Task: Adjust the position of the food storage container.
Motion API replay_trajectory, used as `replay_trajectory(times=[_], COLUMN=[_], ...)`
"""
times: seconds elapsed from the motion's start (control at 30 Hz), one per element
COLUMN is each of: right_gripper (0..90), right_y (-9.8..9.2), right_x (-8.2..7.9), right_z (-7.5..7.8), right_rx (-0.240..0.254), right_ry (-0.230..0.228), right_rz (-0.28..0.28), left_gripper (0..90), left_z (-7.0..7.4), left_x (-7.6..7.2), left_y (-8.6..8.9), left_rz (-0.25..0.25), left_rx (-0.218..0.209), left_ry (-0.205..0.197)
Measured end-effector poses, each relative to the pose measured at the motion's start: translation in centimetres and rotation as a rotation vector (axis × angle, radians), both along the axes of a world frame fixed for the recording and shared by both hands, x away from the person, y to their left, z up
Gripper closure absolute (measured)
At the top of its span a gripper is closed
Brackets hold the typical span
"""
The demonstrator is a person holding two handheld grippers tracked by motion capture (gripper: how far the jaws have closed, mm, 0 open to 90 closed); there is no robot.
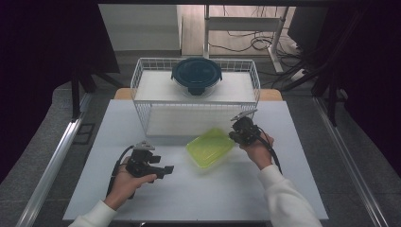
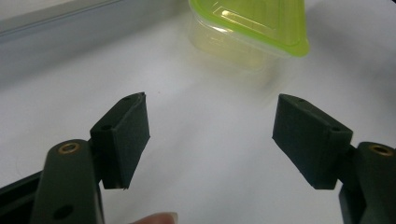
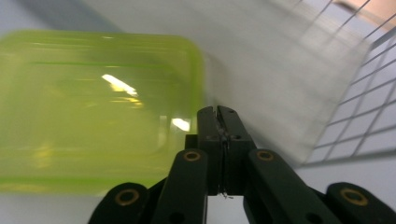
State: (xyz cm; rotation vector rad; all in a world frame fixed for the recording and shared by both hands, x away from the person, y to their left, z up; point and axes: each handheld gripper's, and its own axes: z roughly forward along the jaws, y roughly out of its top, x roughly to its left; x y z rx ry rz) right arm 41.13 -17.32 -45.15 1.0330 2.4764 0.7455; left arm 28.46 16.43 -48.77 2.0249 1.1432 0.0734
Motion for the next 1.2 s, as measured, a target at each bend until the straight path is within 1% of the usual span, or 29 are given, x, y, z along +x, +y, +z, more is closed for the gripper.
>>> replay_trajectory(times=[0.03, 0.13, 0.33, 0.53, 0.57, 0.63, 0.73, 0.8, 0.87, 0.97, 1.07, 1.2], right_gripper=[88.5, 88.6, 88.6, 88.7, 88.7, 88.8, 88.8, 88.8, 88.8, 88.8, 88.8, 88.8], right_y=[0.2, 0.5, 0.9, 1.5, 1.6, 1.6, 1.9, 2.1, 2.4, 2.9, 3.5, 3.9], right_x=[0.5, 1.3, 1.9, 2.4, 2.4, 2.4, 2.0, 1.6, 1.2, 0.2, -0.9, -2.1], right_z=[-0.2, -0.8, -2.0, -2.9, -3.0, -3.1, -3.0, -3.0, -3.0, -3.0, -3.1, -3.3], right_rx=[-0.015, -0.042, -0.096, -0.154, -0.16, -0.152, -0.163, -0.165, -0.161, -0.151, -0.142, -0.127], right_ry=[-0.005, 0.002, 0.002, -0.008, -0.006, 0.008, 0.018, 0.02, 0.014, 0.018, 0.025, 0.024], right_rz=[0.002, 0.0, -0.007, 0.016, 0.021, 0.037, 0.068, 0.087, 0.117, 0.14, 0.16, 0.183], left_gripper=[26.7, 26.7, 26.8, 26.7, 26.7, 26.6, 26.6, 26.6, 26.6, 26.7, 26.7, 26.8], left_z=[0.0, -0.1, -0.2, -0.2, -0.2, -0.2, -0.2, -0.1, 0.0, 0.1, 0.2, 0.3], left_x=[0.0, 0.0, 0.0, 0.0, 0.0, 0.1, 0.2, 0.4, 0.5, 0.6, 0.7, 0.8], left_y=[0.0, 0.1, 0.0, 0.0, 0.0, 0.1, 0.4, 0.8, 1.2, 1.9, 2.3, 2.7], left_rz=[0.0, -0.001, -0.008, -0.012, -0.012, -0.013, -0.003, 0.007, 0.02, 0.048, 0.073, 0.092], left_rx=[-0.001, -0.002, 0.008, 0.01, 0.012, 0.013, 0.005, -0.009, -0.023, -0.046, -0.056, -0.058], left_ry=[0.002, 0.007, 0.015, 0.025, 0.026, 0.03, 0.033, 0.039, 0.041, 0.041, 0.037, 0.032])
